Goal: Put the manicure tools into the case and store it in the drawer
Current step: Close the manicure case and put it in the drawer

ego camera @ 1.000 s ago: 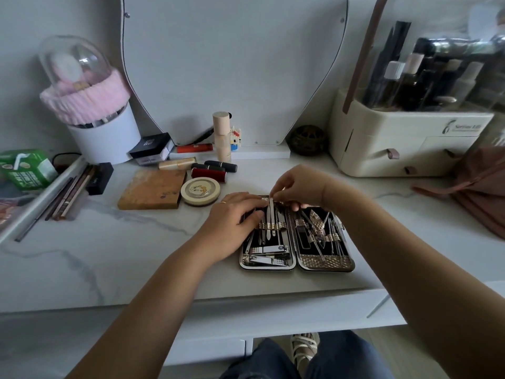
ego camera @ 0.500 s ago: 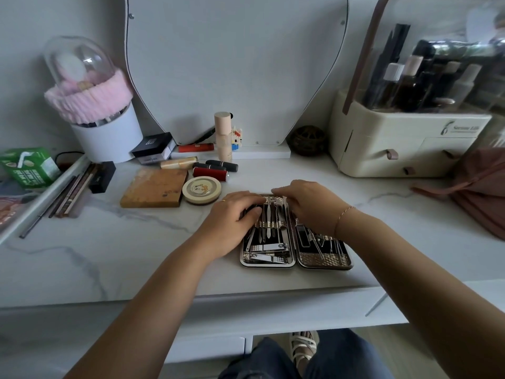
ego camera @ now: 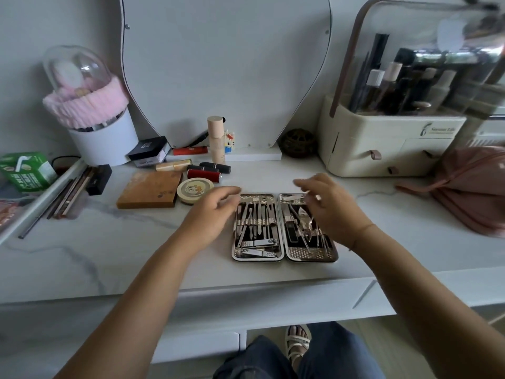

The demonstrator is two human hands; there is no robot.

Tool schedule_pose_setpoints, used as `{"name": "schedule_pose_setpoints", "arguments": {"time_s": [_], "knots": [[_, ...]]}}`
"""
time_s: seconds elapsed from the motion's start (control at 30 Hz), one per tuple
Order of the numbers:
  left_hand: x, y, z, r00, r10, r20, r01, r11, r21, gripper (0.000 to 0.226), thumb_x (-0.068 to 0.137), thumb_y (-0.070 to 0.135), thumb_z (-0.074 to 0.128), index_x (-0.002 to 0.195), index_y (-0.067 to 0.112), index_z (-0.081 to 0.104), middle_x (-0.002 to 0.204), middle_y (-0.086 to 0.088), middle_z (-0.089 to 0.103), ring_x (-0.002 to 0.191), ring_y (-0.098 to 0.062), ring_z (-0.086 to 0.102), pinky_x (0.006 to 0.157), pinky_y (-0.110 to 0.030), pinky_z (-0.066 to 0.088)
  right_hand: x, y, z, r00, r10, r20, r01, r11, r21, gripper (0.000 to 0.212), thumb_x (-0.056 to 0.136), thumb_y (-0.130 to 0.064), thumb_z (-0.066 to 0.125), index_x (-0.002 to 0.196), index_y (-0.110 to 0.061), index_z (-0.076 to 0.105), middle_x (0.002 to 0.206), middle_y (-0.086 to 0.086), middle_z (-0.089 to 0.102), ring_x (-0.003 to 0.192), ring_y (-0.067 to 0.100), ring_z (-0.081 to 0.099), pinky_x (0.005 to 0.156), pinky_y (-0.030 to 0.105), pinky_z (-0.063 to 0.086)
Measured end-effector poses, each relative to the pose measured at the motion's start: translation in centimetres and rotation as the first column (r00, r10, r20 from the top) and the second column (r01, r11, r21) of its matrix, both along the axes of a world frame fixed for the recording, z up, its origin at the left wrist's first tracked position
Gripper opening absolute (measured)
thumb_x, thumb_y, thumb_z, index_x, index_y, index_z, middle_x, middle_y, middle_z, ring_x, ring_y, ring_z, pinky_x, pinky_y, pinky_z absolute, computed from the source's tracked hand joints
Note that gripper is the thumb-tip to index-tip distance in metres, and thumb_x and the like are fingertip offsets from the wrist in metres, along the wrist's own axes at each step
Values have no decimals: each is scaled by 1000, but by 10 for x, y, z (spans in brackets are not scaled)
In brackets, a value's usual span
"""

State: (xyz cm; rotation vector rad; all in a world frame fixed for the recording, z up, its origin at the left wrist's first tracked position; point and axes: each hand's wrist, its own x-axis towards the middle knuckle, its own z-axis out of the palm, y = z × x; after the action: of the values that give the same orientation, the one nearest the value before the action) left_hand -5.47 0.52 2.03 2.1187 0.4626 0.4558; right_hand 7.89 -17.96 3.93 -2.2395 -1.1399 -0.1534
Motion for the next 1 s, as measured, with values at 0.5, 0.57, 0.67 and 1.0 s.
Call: {"name": "schedule_pose_setpoints", "arguments": {"time_s": [0.5,0.57,0.67,1.0], "knots": [[-23,-16,21,988,139,62,4,382,-924,41,91,25,51,124,1,53,103,-13,64,85,-19,60,73,-31,52,-31,-54,0,336,253,-907,376,847,375,14,90,-2,49,84,-3,62,78,17,54,67,24,51,66,31,44],[-18,-28,22,983,113,145,83,431,-898,39,94,30,45,121,3,56,108,-12,65,95,-20,59,84,-34,47,-31,-52,-3,277,279,-919,295,886,358,24,92,-13,49,80,-5,69,79,15,62,67,23,56,64,30,50],[-8,-54,21,970,15,241,181,613,-769,42,95,40,38,119,15,61,125,-4,61,113,-15,53,103,-36,35,-30,-50,-6,228,289,-930,265,901,345,28,95,-24,45,93,-4,65,81,12,67,66,20,62,61,28,57],[5,-95,-18,969,-235,82,216,956,197,36,95,23,49,131,26,52,141,16,40,134,3,29,110,-12,16,-27,-52,-7,206,279,-938,270,905,329,26,93,-19,52,98,3,64,87,15,69,69,18,68,64,28,59]]}}
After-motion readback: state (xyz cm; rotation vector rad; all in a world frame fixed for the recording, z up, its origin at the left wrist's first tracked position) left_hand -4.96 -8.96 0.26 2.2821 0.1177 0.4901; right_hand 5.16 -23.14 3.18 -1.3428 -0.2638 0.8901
